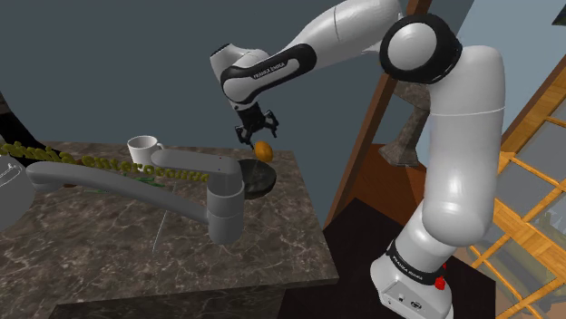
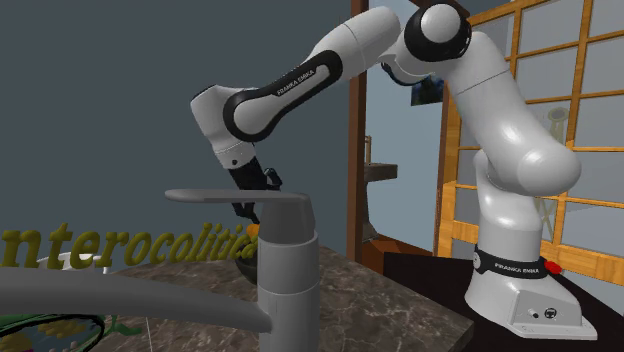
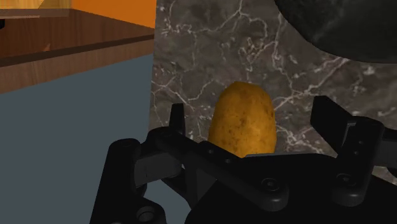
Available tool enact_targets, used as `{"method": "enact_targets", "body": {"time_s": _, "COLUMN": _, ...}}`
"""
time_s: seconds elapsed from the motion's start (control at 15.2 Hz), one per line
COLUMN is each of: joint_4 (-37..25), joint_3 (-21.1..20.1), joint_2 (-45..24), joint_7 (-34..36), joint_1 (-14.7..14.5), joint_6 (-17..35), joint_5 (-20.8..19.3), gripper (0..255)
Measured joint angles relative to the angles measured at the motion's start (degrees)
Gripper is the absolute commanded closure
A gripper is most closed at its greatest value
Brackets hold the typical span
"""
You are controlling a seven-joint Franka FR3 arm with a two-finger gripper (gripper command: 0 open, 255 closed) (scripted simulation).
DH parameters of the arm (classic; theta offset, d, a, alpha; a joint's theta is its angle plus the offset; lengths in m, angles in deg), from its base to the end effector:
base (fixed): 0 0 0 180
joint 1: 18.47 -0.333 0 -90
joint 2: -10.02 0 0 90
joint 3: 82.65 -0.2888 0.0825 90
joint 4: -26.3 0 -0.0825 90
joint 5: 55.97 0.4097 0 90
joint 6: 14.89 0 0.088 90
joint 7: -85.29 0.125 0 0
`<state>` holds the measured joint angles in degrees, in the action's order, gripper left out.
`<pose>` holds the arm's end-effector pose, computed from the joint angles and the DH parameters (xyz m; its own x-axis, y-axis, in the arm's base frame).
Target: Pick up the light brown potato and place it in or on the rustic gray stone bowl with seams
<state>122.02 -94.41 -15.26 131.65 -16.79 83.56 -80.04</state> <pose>0.6289 0.0583 0.2791 0.8715 -0.4858 -0.0667 -0.4047 -0.7893 0.4619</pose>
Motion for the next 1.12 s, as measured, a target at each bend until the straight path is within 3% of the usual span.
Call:
{"method": "enact_targets", "body": {"time_s": 0.33, "joint_4": -13.37, "joint_3": 2.73, "joint_2": -12.77, "joint_7": 3.81, "joint_1": -1.87, "joint_6": -4.95, "joint_5": -2.16, "gripper": 0}}
{"method": "enact_targets", "body": {"time_s": 1.12, "joint_4": -9.70, "joint_3": 3.63, "joint_2": -14.36, "joint_7": 5.31, "joint_1": -0.76, "joint_6": -0.28, "joint_5": -3.15, "gripper": 0}}
